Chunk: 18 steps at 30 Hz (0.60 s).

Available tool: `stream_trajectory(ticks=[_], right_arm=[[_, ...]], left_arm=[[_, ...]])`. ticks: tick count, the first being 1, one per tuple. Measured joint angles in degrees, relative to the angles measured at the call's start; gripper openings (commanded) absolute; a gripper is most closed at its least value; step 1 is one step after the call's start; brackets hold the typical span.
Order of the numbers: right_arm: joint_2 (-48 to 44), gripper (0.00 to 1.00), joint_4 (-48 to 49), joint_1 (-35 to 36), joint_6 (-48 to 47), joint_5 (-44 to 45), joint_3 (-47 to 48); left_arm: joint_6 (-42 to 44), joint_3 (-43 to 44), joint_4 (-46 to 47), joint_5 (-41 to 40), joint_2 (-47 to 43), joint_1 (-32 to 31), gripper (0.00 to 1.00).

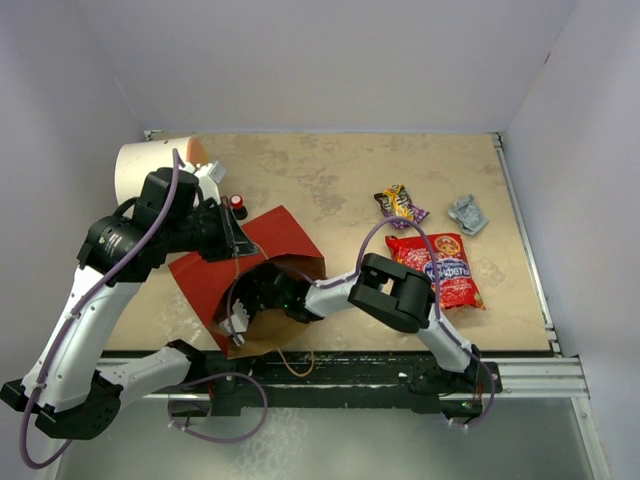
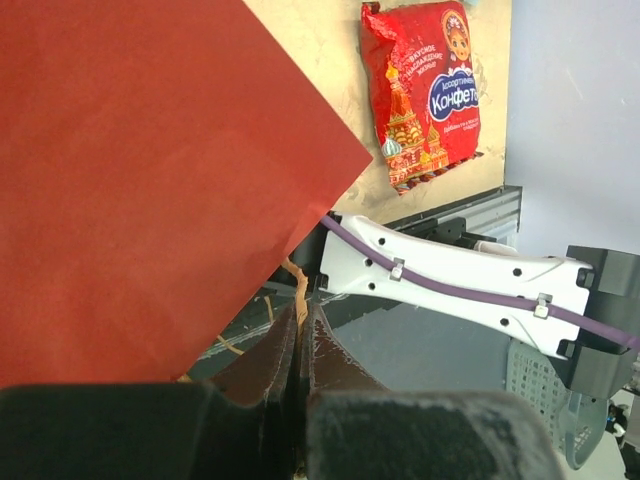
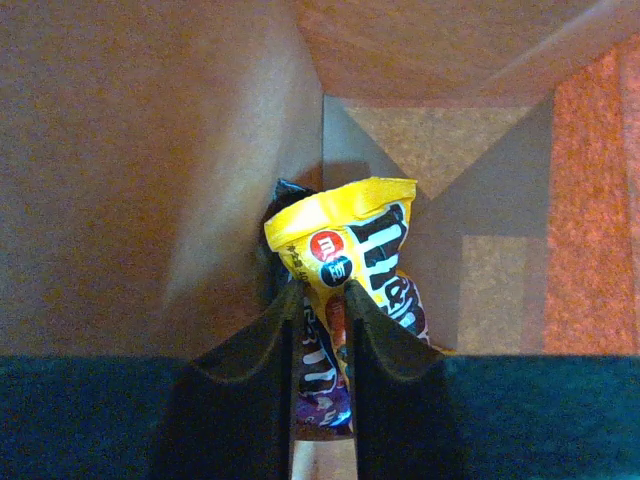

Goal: Take the snacks out of the paper bag
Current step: Take out the snack from the paper bag.

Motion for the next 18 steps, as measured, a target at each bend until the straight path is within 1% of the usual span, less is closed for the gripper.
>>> stream_trajectory(ticks=[6,9,15,18], right_arm=[[-0.9,0.09,2.4,-0.33,3.8,-0.35,-1.14],[-3.41,0.05,3.63,-0.35,6.4,-0.46,-3.74],[-11.1,0.03,7.34,-0.37,12.66,-1.7,-10.67],[-12.5,0.07,9.27,-0.37,15.1,-2.38,-12.07]], left_arm=[[-1.09,-1.97,0.07,-0.87,-1.75,0.0,0.0],[-1.29,-2.43,0.04,-1.49,-2.08,0.0,0.0],[-1.29,-2.45,0.07,-2.34,-2.1,0.0,0.0],[-1.27,-2.45,0.07,-2.4,-2.1,0.0,0.0]])
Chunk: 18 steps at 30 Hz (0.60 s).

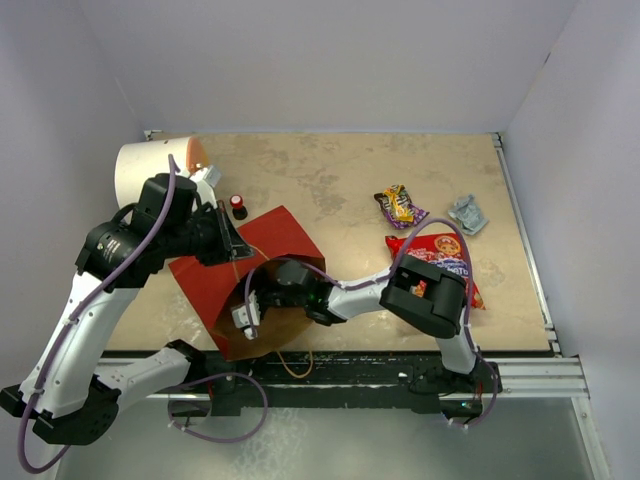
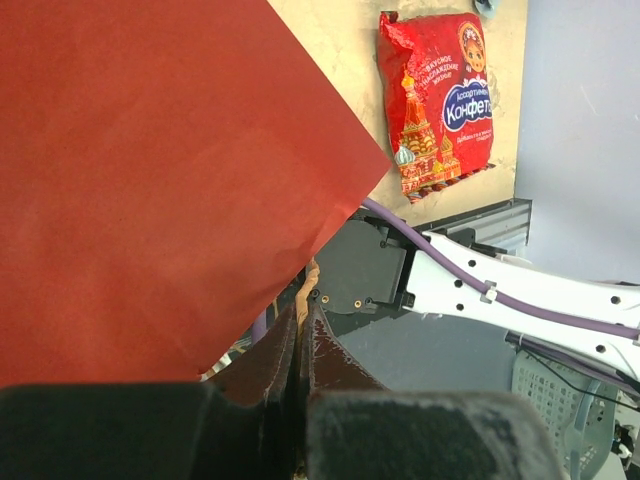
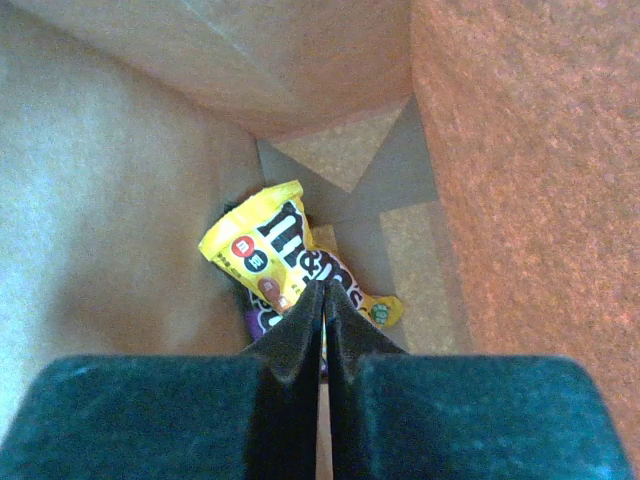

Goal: Take the snacks out of the paper bag
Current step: Take out the snack from the paper bag.

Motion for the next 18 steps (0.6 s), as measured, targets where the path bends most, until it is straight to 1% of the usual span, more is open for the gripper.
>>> stream_trajectory(ticks=[1,2,3,5,6,7,8,9,18], right_arm=[[0.0,0.13,0.33,0.0,0.66,-0.28,-0.02],[0.04,0.25,0.46,0.0,1.31,-0.92,-0.04],[0.07,0.35,0.48,0.0,1.81,-1.25,-0.04],[0.26,0.49,0.33,0.0,2.64,-2.29,0.02],[0.48,0.59,0.24,0.0,2.69,-2.47,0.17],[0.96,0.7,0.15,0.0,2.58,-2.49,0.63],[1.64,0.74,0.17,0.0,2.49,-2.47,1.38],[2.49,0.74,0.2,0.02,2.4,-2.4,2.19],[8.92,0.76,-4.59,-0.37,-2.75,-2.36,10.29]], left_arm=[[0.0,0.0,0.0,0.0,0.0,0.0,0.0],[0.0,0.0,0.0,0.0,0.02,0.0,0.0],[0.0,0.0,0.0,-0.02,0.09,0.0,0.0],[0.0,0.15,-0.02,0.0,0.33,0.0,0.0],[0.0,0.24,0.0,0.0,0.48,0.0,0.0],[0.0,0.33,0.0,0.02,0.66,0.0,0.0],[0.0,0.44,-0.02,0.04,0.87,0.0,0.0],[0.0,0.57,0.0,0.07,1.07,0.0,0.0],[0.07,1.53,0.0,1.05,2.21,0.0,0.0]])
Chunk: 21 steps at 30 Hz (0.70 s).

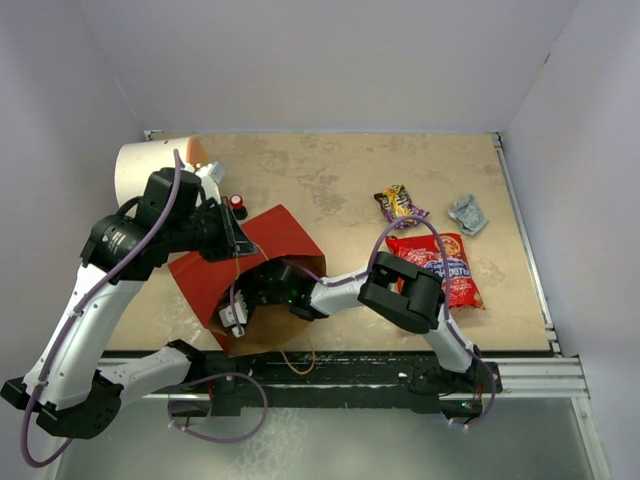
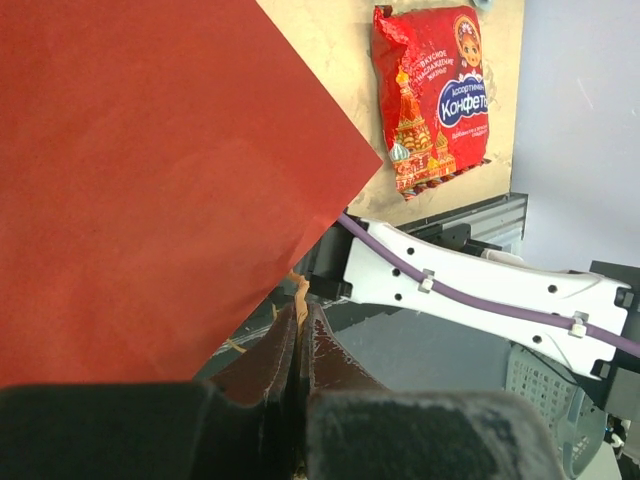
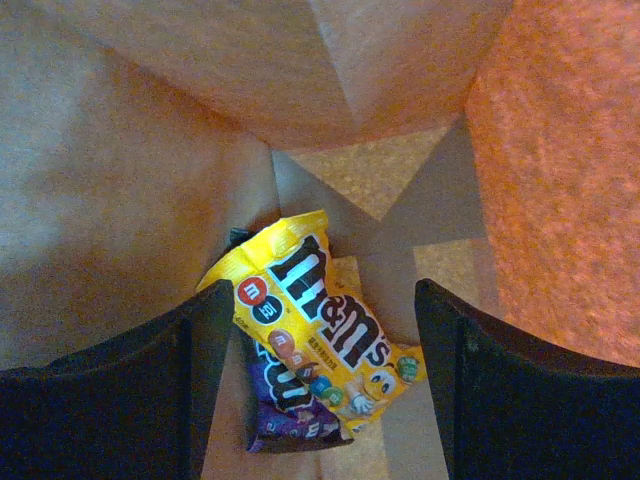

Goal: Take the snacks out of the paper bag
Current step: Take out the snack from the paper bag.

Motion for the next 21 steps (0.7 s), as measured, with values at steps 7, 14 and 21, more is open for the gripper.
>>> stream_trajectory(ticks=[7,14,21], right_arm=[[4.07,0.75,-6.82,-0.46,-2.82,0.17,6.45],[6.56,0.56,-12.2,-0.94,-3.72,0.48,11.34],[6.56,0.21,-15.69,-1.68,-3.98,1.51,11.96]], left_arm=[[0.42,0.0,0.02,1.09,0.68,0.0,0.0],[0.44,0.0,-0.02,1.55,0.85,0.0,0.0],[0.42,0.0,-0.04,0.98,0.57,0.0,0.0]])
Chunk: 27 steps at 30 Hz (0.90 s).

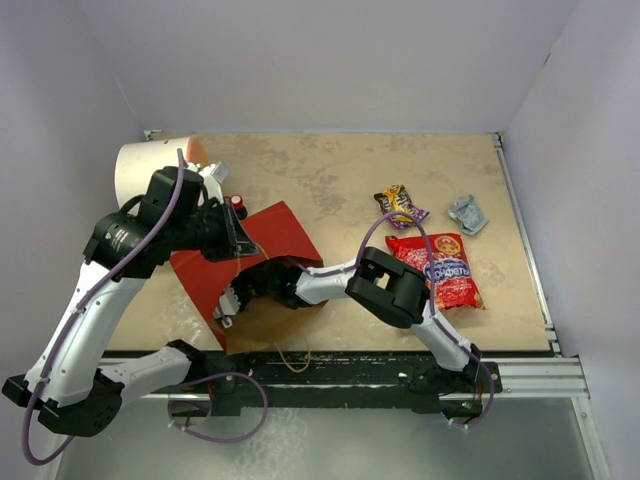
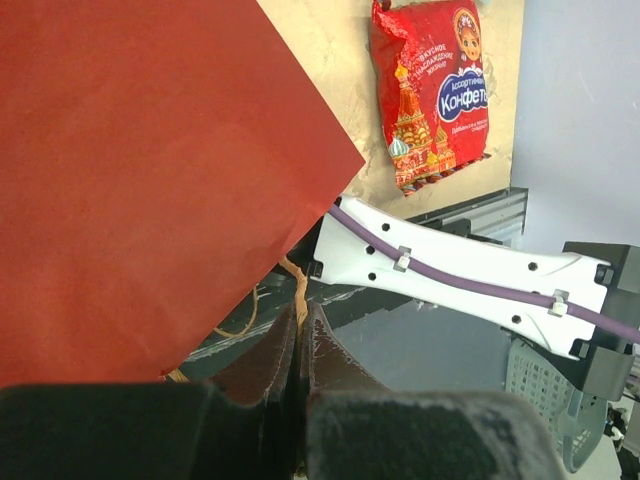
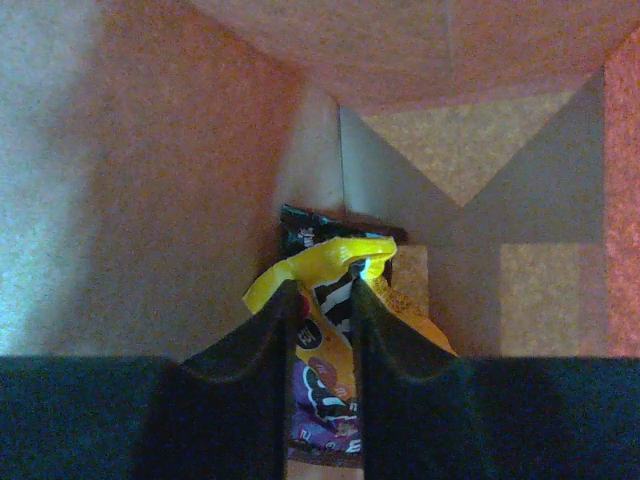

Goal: Take the snacks out of the paper bag
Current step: Take out the snack from the paper bag.

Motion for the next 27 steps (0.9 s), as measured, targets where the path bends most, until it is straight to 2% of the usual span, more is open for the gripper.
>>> stream_trajectory(ticks=[11,19,27], right_arm=[[-2.49,0.0,-0.59,-0.94,0.33,-0.15,-2.75],[-13.64,0.0,1.81,-0.92,5.92,-0.48,-14.21],[-29.9,0.0,3.65,-0.13,15.58,-2.69,-26.34]], left_arm=[[-0.04,0.0,-0.02,-1.4,-0.61,0.0,0.0],[-0.46,-0.02,0.37,-2.03,-0.66,0.0,0.0],[-0.52,-0.04,3.04,-2.14,-0.66,0.0,0.0]])
